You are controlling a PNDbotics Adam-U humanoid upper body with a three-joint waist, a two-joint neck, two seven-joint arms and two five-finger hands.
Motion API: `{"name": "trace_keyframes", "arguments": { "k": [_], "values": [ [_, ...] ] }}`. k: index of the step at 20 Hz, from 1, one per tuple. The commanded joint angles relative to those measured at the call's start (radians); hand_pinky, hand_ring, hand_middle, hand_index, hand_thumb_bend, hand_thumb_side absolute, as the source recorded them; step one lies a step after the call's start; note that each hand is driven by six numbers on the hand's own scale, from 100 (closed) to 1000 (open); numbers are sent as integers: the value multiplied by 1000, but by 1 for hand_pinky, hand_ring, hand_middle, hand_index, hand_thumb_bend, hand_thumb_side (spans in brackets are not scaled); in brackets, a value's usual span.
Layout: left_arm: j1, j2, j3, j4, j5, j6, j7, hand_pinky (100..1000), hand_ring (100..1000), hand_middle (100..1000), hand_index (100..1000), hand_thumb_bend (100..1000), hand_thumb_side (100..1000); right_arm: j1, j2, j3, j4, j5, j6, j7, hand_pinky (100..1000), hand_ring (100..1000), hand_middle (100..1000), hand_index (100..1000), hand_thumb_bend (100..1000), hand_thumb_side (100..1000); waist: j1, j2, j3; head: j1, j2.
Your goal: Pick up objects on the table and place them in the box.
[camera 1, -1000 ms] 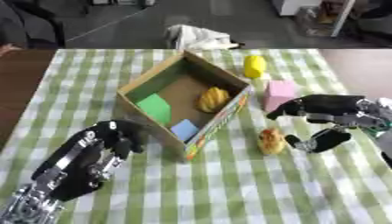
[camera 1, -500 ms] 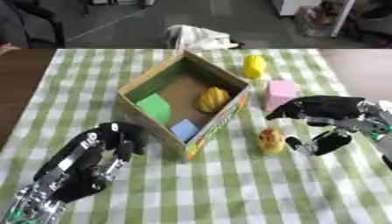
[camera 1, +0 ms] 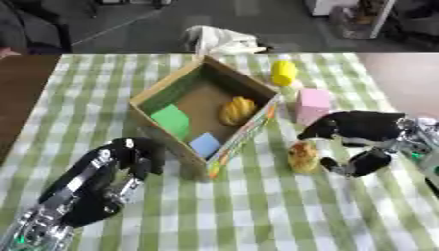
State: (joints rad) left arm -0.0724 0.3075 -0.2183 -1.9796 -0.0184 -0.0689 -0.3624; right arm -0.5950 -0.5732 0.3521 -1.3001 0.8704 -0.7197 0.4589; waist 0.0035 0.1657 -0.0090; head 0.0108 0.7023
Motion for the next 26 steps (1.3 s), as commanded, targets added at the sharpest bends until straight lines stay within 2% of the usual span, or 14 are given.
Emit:
{"name": "trace_keyframes", "arguments": {
  "k": [1, 4, 7, 12, 15, 19, 21, 23, 26],
  "values": [
    [-11, 6, 3, -20, 1, -4, -2, 647, 587, 575, 782, 100, 614, -21, -6, -13, 12, 19, -174, 146, 906, 889, 851, 971, 100, 309, -1, -11, -2, -2, -6],
    [-11, 2, 3, -20, 1, -3, -2, 642, 587, 575, 782, 100, 614, -35, 7, -11, 25, 34, -178, 138, 904, 884, 835, 963, 100, 311, 1, -11, 1, -3, -7],
    [-10, 0, 3, -20, 2, -5, -2, 641, 587, 574, 782, 100, 612, -48, 23, -6, 48, 50, -181, 138, 898, 862, 772, 931, 100, 309, 4, -12, 6, -6, -7],
    [-11, -2, 3, -20, 5, -5, -2, 639, 587, 575, 782, 100, 614, -64, 50, -13, 90, 70, -181, 123, 868, 798, 598, 792, 100, 304, 4, -13, 10, -7, -8],
    [-10, -3, 4, -20, 5, -4, -1, 641, 587, 575, 782, 100, 614, -69, 54, -23, 94, 59, -179, 81, 839, 751, 501, 635, 100, 278, 4, -13, 12, -6, -8],
    [-10, -3, 5, -20, 7, -6, -1, 640, 587, 575, 782, 100, 613, -78, 55, -53, 71, -5, -162, -11, 826, 721, 467, 588, 100, 236, 4, -14, 12, -4, -9],
    [-9, -4, 5, -20, 7, -6, -1, 640, 587, 575, 782, 100, 612, -95, 61, -75, 55, -66, -145, -35, 822, 707, 456, 584, 100, 216, 6, -15, 12, -3, -9],
    [-9, -5, 5, -20, 8, -7, -1, 640, 587, 575, 782, 100, 611, -128, 67, -92, 40, -139, -124, -30, 821, 704, 454, 584, 100, 211, 7, -16, 13, -3, -7],
    [-11, -9, 1, -20, 12, -7, -4, 641, 587, 575, 782, 100, 611, -215, 94, -111, 55, -233, -82, 4, 819, 695, 458, 599, 100, 202, 14, -19, 19, -12, -6]
  ]
}}
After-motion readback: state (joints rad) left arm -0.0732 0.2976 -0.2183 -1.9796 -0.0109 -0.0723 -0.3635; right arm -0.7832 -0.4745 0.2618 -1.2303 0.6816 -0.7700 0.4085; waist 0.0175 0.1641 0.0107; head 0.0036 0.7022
